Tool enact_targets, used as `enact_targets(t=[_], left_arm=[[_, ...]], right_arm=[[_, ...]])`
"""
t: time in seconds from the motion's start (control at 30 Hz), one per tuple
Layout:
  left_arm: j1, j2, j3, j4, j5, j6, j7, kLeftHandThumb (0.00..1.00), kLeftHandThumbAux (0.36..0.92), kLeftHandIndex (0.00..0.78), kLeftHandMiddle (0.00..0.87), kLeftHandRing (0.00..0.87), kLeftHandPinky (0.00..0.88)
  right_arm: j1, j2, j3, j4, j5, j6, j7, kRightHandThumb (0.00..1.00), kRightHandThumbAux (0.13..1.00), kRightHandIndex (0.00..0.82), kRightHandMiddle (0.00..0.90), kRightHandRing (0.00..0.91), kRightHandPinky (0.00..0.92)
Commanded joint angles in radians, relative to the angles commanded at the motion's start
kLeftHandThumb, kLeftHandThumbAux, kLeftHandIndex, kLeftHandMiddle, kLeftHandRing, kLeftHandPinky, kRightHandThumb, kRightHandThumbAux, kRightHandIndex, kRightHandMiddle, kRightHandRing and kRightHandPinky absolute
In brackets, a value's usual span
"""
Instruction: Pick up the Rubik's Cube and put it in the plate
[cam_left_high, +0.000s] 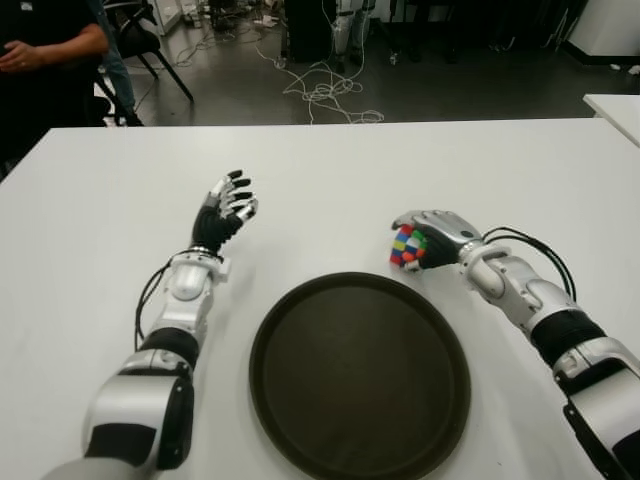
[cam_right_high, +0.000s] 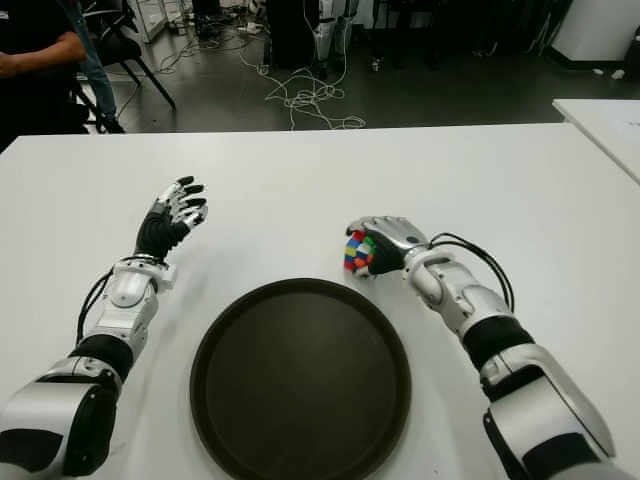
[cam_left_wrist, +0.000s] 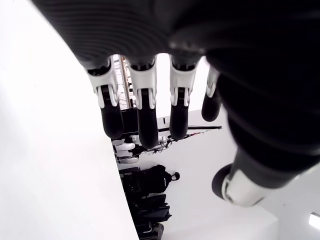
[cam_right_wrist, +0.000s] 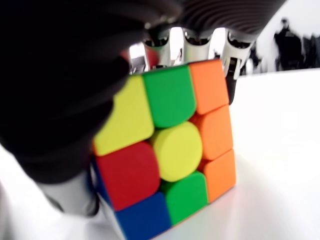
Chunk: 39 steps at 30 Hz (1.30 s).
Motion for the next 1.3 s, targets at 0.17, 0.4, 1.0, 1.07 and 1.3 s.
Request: enact_targets(t=[0.17, 0.4, 1.0, 1.07, 1.3], left_arm=[[0.001, -0.001, 0.0, -0.001, 0.0, -0.004, 0.0, 0.152, 0.71, 0.135, 0.193, 0.2, 0.21], [0.003, -0.002, 0.003, -0.002, -0.004, -0.009, -0.001, 0.167, 0.713, 0.144, 0.202, 0.21, 0.218], [0.001, 0.001, -0.001, 0.001, 0.001, 0.005, 0.003, 0.152, 0.717, 0.128, 0.178, 0.192, 0.207], [0.001, 0.001, 0.0, 0.002, -0.001, 0.005, 0.003, 0.152, 0.712, 0.127, 0.181, 0.196, 0.21], [0.002, 0.002, -0.001, 0.003, 0.002, -0.01, 0.01, 0.154, 0.707, 0.133, 0.186, 0.199, 0.208]], right_arm=[[-0.001, 0.006, 0.005, 0.012, -0.001, 0.01, -0.056, 0.694, 0.738, 0.412, 0.454, 0.468, 0.491], [-0.002, 0.008, 0.01, 0.012, 0.001, 0.029, -0.099, 0.696, 0.738, 0.411, 0.4, 0.432, 0.467], [0.001, 0.012, -0.01, -0.001, 0.022, 0.049, -0.147, 0.697, 0.737, 0.412, 0.448, 0.479, 0.518], [0.004, 0.01, -0.013, -0.006, 0.021, 0.045, -0.161, 0.697, 0.737, 0.412, 0.454, 0.482, 0.519], [0.085, -0.036, -0.069, -0.203, 0.035, -0.014, -0.242, 0.696, 0.736, 0.413, 0.473, 0.502, 0.542]])
